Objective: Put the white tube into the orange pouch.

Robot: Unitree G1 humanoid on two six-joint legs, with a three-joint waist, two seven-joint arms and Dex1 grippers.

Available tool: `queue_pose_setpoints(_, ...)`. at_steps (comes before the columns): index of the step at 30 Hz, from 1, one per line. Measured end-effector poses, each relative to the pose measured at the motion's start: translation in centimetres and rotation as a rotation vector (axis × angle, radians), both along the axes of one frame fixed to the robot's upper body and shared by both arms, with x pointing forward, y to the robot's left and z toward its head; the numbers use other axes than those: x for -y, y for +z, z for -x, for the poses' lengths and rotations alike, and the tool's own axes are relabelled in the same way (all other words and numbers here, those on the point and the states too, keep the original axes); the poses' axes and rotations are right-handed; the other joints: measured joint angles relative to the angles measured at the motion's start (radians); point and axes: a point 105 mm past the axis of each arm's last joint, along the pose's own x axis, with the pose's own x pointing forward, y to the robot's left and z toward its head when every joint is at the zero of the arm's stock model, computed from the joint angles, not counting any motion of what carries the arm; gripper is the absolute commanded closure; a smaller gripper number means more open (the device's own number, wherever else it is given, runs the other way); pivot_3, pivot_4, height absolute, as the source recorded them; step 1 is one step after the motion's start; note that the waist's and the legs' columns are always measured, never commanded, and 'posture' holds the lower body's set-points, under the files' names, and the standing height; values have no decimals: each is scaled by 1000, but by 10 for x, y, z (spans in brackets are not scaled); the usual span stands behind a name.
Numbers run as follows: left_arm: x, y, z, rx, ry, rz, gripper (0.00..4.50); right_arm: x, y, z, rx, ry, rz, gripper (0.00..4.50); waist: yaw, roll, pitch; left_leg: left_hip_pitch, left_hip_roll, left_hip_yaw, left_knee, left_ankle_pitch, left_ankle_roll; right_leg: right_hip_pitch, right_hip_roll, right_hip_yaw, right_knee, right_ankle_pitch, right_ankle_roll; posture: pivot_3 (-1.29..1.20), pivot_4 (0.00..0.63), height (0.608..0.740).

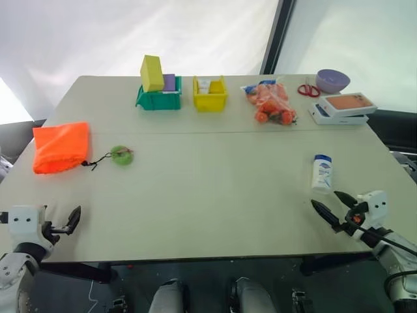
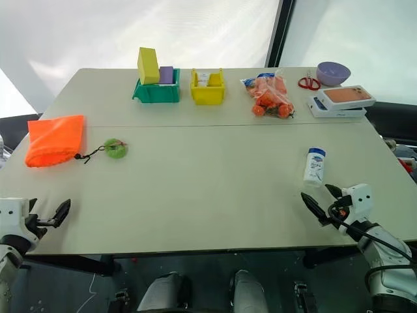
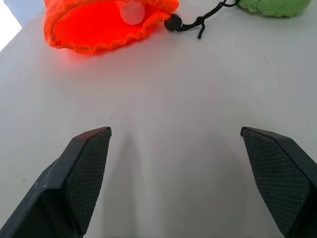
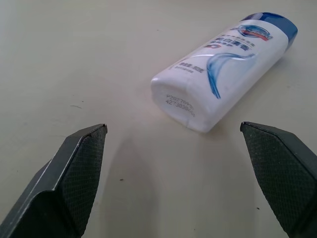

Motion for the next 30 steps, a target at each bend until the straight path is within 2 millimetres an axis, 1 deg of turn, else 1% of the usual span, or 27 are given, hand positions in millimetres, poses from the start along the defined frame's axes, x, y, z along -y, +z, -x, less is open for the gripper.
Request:
queue_pose_setpoints(8, 1, 3, -3, 16, -7, 9, 0, -2, 1, -2, 8, 6, -5, 28, 0, 0, 0, 0, 0, 0, 0, 0, 0, 0, 0, 0, 0, 0, 0, 0, 150, 740)
queue_pose_setpoints(13, 0, 6, -5, 27, 7, -7, 0, -13, 3, -7, 23, 44, -20, 28, 0, 0, 0, 0, 0, 0, 0, 0, 0, 0, 0, 0, 0, 1, -1, 0, 150, 740)
queue_pose_setpoints(15, -1, 9, -7, 45, 19, -24, 0, -25, 6, -11, 30, 92, -33, 28, -3, 0, 0, 0, 0, 0, 0, 0, 0, 0, 1, 0, 0, 1, -1, 0, 150, 740)
queue_pose_setpoints(19, -1, 16, -9, 77, 22, -63, 0, -61, 24, -22, 76, 227, -63, 28, -2, 0, 0, 0, 0, 0, 0, 0, 0, 0, 0, 0, 1, 1, -1, 0, 150, 740)
queue_pose_setpoints(22, -2, 20, -10, 82, 18, -112, 0, -88, 29, -22, 91, 317, -84, 28, 2, -2, -1, 0, 0, 0, 0, 0, 0, 0, 0, -1, 1, 1, -2, 0, 150, 740)
queue_pose_setpoints(24, -10, 23, -12, 65, 32, -186, 0, -112, 29, -20, 88, 398, -101, 28, 2, -2, -1, 0, 0, 0, 0, 0, 0, 0, 0, -1, 1, 1, -2, 0, 150, 740)
queue_pose_setpoints(26, -19, 31, -16, 57, 56, -279, 0, -132, 29, -17, 89, 452, -123, 28, 2, -2, -1, 0, 0, 0, 0, 0, 0, 0, 0, -1, 1, 1, -2, 0, 150, 740)
queue_pose_setpoints(30, -34, 47, -30, 49, 90, -438, 0, -163, 35, -12, 100, 547, -146, 28, 2, 0, 0, 0, 0, 0, 0, 0, 0, 0, -1, -1, 1, 1, -2, 0, 150, 740)
